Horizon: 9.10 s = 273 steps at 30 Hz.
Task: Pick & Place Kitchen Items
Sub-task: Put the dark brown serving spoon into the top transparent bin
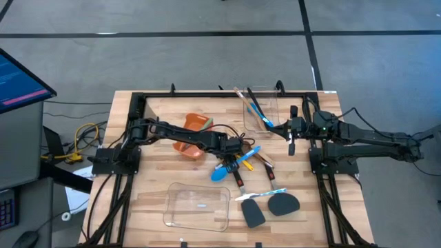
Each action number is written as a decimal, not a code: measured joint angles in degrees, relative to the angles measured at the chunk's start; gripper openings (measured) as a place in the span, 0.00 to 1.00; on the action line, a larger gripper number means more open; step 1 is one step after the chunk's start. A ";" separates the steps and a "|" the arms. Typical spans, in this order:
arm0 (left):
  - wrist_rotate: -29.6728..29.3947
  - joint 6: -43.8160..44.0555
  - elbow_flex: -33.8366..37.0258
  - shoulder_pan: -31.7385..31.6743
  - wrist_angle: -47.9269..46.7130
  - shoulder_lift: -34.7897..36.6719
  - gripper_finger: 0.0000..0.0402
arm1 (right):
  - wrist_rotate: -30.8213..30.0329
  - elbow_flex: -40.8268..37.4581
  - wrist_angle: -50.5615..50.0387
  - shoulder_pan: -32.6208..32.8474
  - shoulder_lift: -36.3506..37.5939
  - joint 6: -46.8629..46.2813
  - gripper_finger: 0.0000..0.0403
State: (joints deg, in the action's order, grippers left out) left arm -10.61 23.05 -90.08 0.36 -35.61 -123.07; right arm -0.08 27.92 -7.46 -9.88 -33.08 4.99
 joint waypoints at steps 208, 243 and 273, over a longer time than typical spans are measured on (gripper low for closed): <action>-11.41 -24.09 41.11 -3.73 53.28 43.12 0.16 | -1.92 18.32 36.32 0.43 -44.70 -4.63 0.07; -19.82 -20.31 57.59 -3.98 40.08 69.70 0.07 | -4.47 18.40 4.06 -21.73 -42.57 -25.56 0.07; -19.76 -18.25 62.95 -3.98 43.42 74.12 0.07 | 1.79 18.40 -1.62 -26.84 -46.39 -28.15 0.30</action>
State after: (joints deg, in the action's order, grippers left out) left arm -30.37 4.80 -27.14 -3.62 7.81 -48.95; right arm 1.71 46.33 -9.08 -36.72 -79.47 -23.16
